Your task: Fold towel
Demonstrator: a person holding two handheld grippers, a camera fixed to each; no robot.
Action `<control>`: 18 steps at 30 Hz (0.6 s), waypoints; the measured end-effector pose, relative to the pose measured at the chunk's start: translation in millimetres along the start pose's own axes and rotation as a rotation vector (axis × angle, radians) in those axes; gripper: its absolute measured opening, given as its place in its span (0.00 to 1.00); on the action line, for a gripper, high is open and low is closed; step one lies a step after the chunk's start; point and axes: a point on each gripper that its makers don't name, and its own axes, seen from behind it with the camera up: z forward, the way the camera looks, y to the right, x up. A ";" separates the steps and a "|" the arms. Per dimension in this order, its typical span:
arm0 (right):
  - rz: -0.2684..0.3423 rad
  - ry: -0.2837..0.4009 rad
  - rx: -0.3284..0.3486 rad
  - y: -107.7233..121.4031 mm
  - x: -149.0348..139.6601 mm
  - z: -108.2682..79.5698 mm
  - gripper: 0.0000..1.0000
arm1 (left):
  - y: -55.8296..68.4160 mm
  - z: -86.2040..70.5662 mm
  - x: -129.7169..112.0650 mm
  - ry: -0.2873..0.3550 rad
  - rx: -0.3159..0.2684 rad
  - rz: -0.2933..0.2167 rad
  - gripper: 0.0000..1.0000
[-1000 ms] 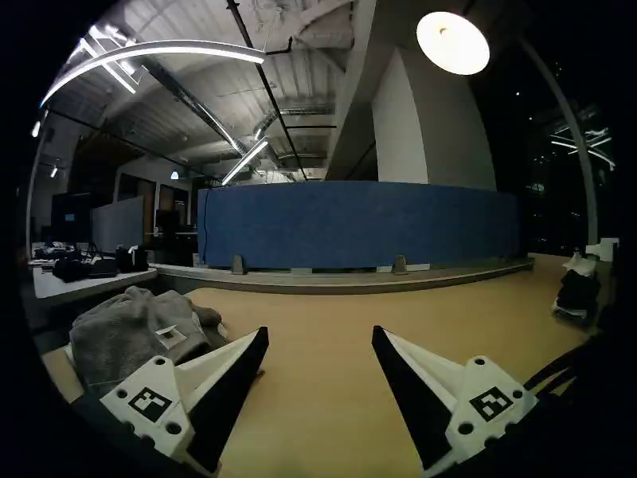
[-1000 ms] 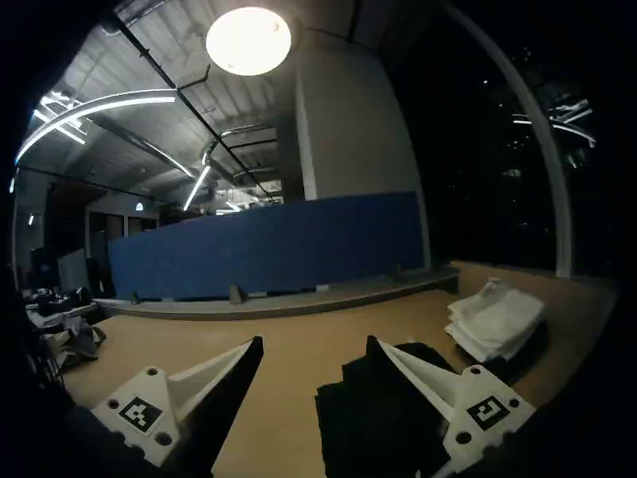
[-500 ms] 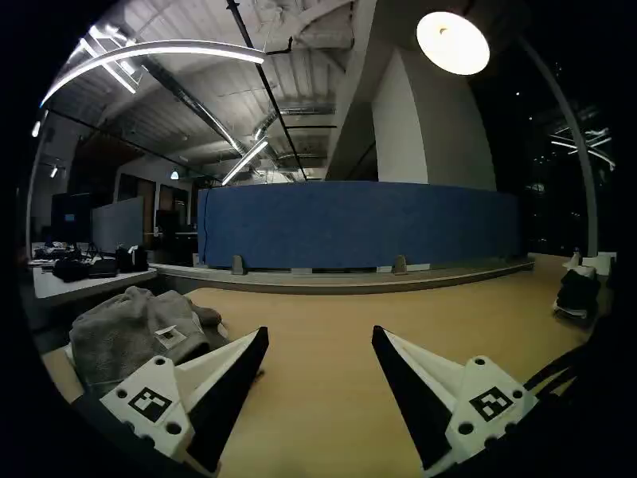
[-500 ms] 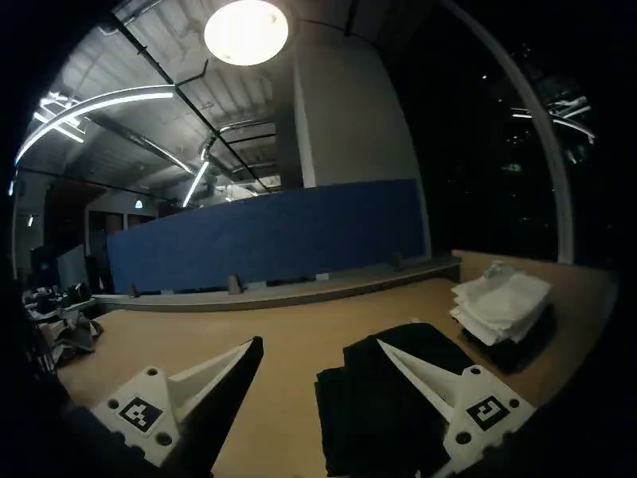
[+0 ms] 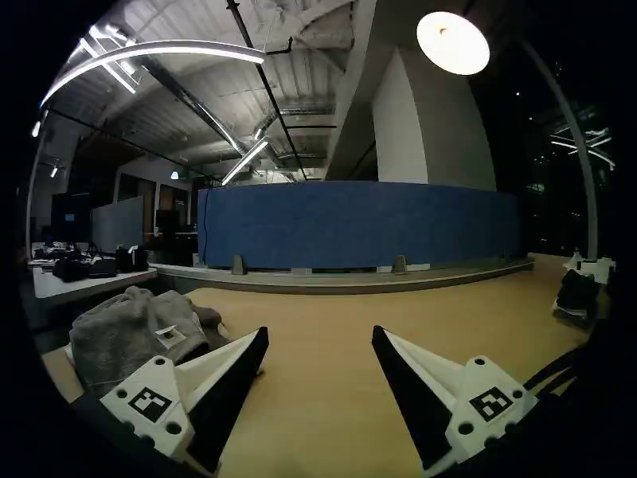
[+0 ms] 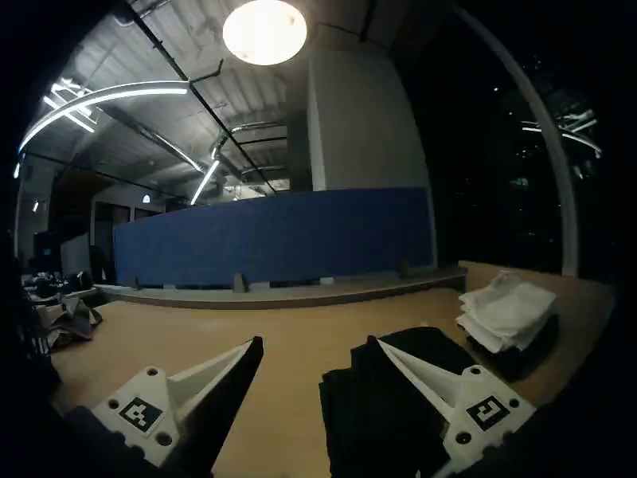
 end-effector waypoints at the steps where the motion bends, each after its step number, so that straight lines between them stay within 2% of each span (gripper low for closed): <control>1: -0.010 0.001 0.001 -1.3 -1.0 -0.5 1.00 | 0.0 0.0 0.0 0.000 0.000 0.000 0.97; 9: -0.065 0.005 0.009 -8.3 -5.1 -1.8 1.00 | -0.7 -0.4 -0.2 0.000 0.000 0.000 0.97; 18: -0.069 0.002 -0.004 -5.3 -4.8 -2.0 1.00 | -0.6 0.4 -0.6 0.000 0.000 0.000 0.97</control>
